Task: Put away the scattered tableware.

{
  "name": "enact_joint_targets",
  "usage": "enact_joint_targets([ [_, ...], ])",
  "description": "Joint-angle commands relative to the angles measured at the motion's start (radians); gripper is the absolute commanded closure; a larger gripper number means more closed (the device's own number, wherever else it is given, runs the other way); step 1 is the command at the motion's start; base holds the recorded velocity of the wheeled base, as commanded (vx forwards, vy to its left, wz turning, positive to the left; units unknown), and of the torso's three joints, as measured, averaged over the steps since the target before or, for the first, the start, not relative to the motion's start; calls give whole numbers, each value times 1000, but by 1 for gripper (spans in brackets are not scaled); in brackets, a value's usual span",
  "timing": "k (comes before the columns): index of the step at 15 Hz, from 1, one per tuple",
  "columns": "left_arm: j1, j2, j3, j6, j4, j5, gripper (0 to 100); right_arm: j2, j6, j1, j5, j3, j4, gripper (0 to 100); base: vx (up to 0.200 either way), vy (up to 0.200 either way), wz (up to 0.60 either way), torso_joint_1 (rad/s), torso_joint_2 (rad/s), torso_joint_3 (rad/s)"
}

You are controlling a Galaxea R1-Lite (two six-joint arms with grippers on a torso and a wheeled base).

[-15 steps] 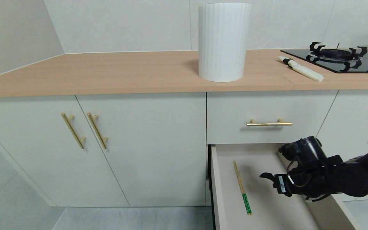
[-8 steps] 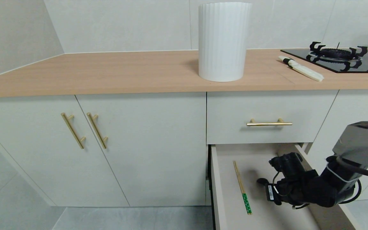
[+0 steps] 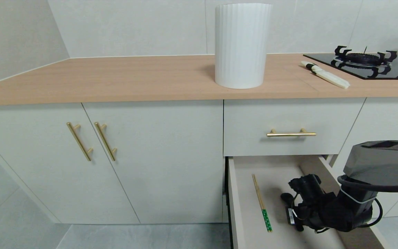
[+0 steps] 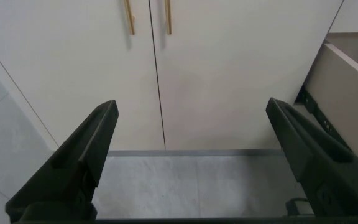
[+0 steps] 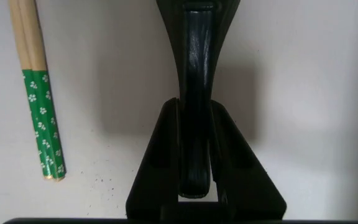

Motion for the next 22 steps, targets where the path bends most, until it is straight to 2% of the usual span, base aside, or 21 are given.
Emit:
enact_joint_targets([
  [1, 0, 0, 0, 0, 0, 1, 0, 12, 1, 0, 1, 0, 4, 100, 0, 0, 0, 0, 0, 0],
  [5, 0, 0, 0, 0, 0, 1, 0, 13, 1, 0, 1, 1, -11, 100, 0, 0, 0, 0, 0, 0],
  [6, 0, 0, 0, 0, -1, 1, 0, 12, 1, 0, 1, 1, -12, 0, 0, 0, 0, 0, 0, 0],
  [13, 0, 0, 0, 0, 0, 1, 0, -26, 3, 0, 1, 12, -14, 0, 0, 0, 0, 0, 0, 0],
  [18, 0, 0, 0, 0, -1, 1, 0, -385, -3, 0, 9, 130, 4, 0, 0, 0, 0, 0, 0, 0],
  [20, 0, 0, 0, 0, 0, 1, 0, -569, -25, 3, 14, 127, 119, 0, 0, 0, 0, 0, 0, 0],
  [22, 0, 0, 0, 0, 0, 1, 0, -738, -25, 61, 17, 104, 285, 0, 0, 0, 0, 0, 0, 0],
])
